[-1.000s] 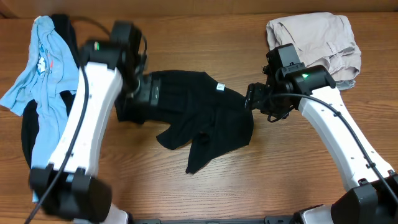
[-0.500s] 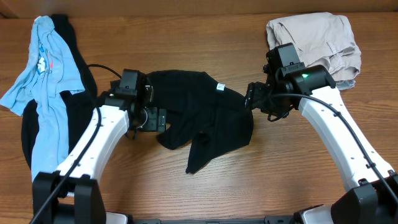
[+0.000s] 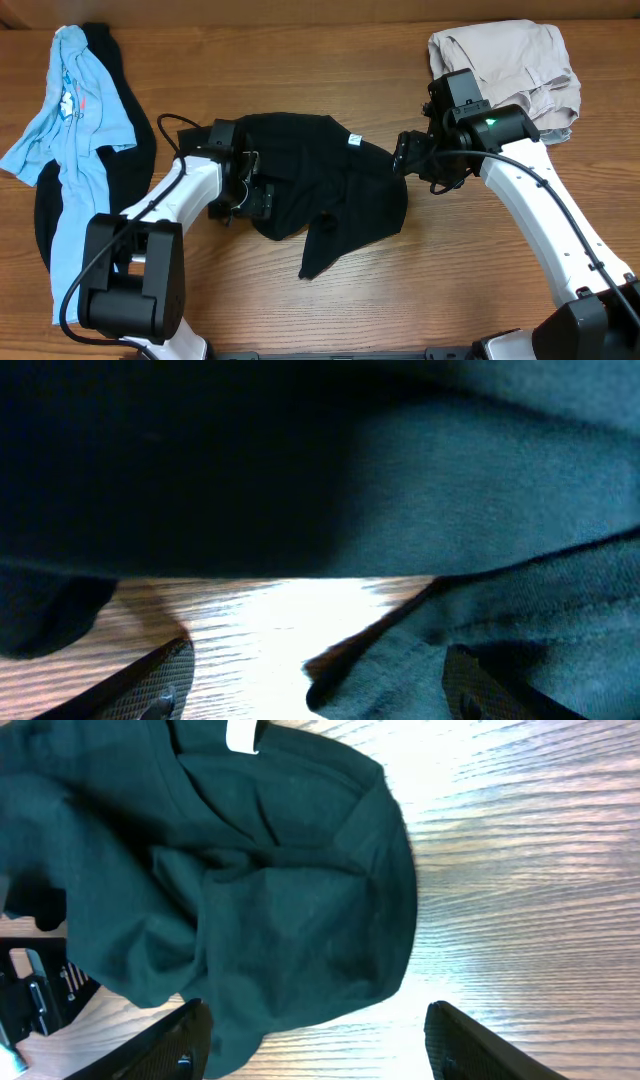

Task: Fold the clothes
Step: 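Grasp the black shirt's left side with the left gripper and lift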

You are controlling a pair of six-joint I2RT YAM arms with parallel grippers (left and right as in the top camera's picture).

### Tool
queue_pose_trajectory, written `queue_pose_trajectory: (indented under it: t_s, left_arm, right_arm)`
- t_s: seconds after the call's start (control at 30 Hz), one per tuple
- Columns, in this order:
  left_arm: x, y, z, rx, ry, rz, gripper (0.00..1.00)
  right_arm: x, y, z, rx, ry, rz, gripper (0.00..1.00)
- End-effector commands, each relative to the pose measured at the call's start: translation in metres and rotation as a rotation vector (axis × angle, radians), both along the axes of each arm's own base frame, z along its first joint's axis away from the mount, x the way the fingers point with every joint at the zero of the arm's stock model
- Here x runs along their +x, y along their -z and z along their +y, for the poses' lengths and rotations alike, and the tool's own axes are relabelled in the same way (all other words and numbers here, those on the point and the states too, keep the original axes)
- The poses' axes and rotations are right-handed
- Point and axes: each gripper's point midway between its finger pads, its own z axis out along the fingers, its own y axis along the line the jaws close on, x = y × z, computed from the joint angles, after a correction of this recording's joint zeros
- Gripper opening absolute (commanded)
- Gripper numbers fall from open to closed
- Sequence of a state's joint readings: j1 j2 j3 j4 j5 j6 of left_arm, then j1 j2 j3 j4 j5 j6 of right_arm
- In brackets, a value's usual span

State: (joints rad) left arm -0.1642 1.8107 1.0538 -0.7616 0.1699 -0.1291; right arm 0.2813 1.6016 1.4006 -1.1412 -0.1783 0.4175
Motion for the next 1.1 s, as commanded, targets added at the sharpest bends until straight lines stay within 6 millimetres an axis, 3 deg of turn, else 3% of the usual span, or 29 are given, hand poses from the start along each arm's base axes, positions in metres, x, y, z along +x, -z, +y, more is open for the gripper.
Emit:
queue_pose_trajectory:
  t_s: [0.0, 0.17, 0.3, 0.5, 0.87, 1.03, 1.07]
  left_arm:
    - [-0.02, 0.025, -0.014, -0.084, 0.058, 0.102, 0.81]
    - [-0.023, 0.028, -0.013, -0.08, 0.079, 0.113, 0.8]
    - [-0.04, 0.03, -0.008, -0.064, 0.102, 0.167, 0.72]
    - [-0.044, 0.037, 0.005, 0.01, 0.105, 0.173, 0.64]
    - [-0.063, 0.037, -0.015, 0.051, 0.202, 0.212, 0.59]
    - [-0.063, 0.039, -0.01, 0.186, 0.219, 0.19, 0.57]
    - [-0.063, 0.039, -0.009, 0.204, 0.22, 0.186, 0.53]
  right_arm:
    - [0.006, -0.018, 0.0, 0.01, -0.002, -0.063, 0.72]
    - [0.006, -0.017, 0.0, 0.01, -0.002, -0.062, 0.73]
    - [0.007, -0.018, 0.0, 0.011, -0.002, -0.067, 0.73]
    - [0.011, -0.02, 0.001, 0.016, -0.002, -0.088, 0.75]
    - [0.012, -0.019, 0.0, 0.009, 0.001, -0.089, 0.76]
    - [0.01, -0.019, 0.0, 0.008, 0.0, -0.082, 0.76]
    - [0.01, -0.018, 0.0, 0.007, 0.0, -0.081, 0.76]
